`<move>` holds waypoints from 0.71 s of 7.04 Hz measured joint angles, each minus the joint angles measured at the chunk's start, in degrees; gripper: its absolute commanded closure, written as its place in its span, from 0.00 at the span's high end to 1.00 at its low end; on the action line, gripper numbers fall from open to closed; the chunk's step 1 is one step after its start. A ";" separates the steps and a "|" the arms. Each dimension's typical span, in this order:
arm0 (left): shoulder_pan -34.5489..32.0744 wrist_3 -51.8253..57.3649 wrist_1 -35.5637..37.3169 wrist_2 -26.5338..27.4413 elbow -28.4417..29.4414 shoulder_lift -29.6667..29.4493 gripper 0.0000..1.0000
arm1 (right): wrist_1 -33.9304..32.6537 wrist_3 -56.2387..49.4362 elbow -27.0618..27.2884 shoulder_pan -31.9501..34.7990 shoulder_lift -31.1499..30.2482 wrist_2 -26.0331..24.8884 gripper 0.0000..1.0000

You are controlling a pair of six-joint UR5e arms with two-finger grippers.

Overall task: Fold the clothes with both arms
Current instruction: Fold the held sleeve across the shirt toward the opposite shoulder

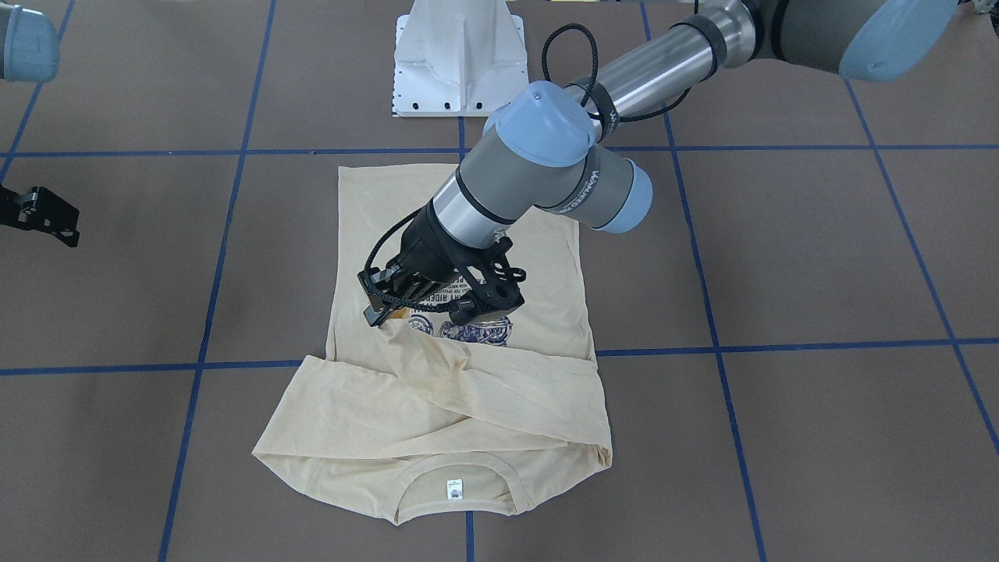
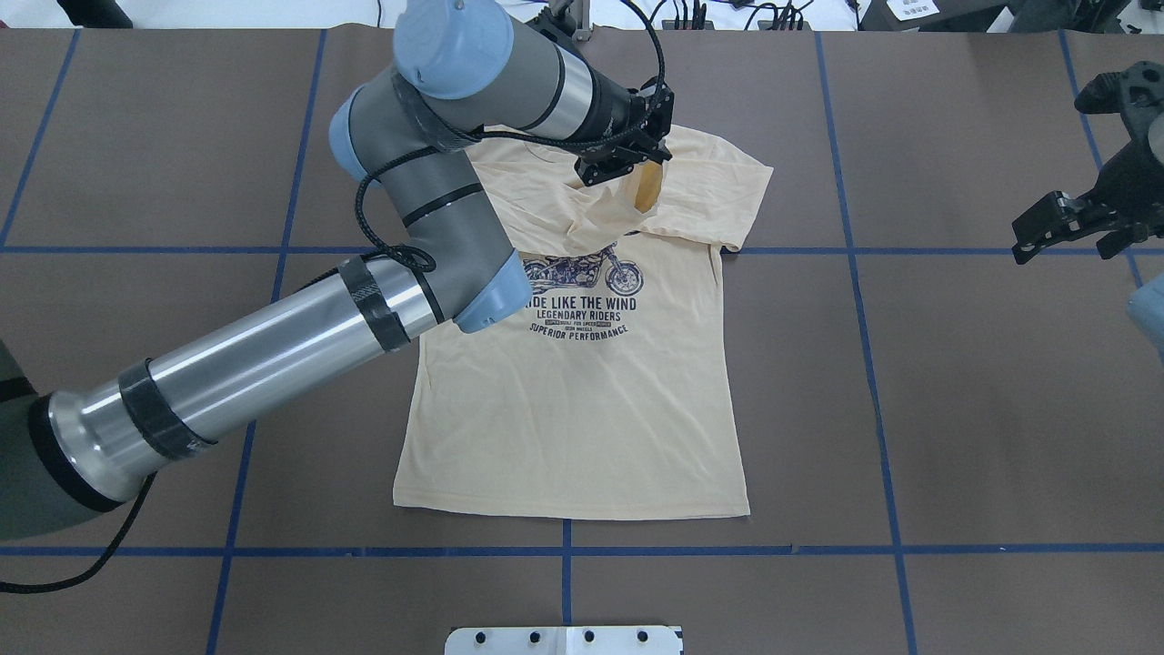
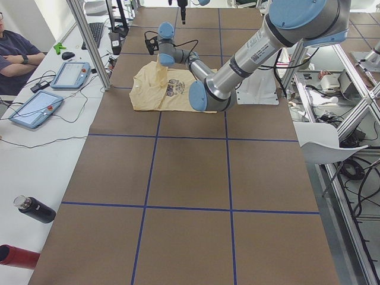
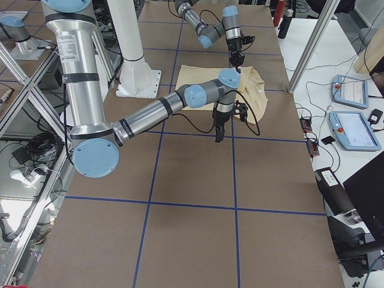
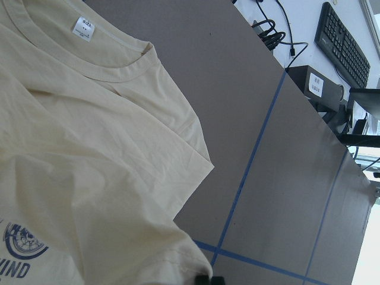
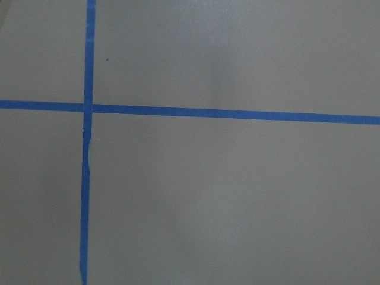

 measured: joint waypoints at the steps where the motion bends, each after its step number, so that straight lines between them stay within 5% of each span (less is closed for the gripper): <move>1: 1.96 -0.03 -1.90 2.47 1.57 -0.10 0.67 | 0.04 0.00 -0.23 -0.04 0.02 0.00 1.00; 2: 3.70 0.13 -3.76 4.12 2.42 -0.18 1.00 | 0.20 0.00 -0.79 -0.05 0.18 0.01 1.00; 5: 7.24 3.08 -7.49 5.60 2.61 -0.20 1.00 | 0.53 0.05 -2.34 -0.11 0.91 0.97 1.00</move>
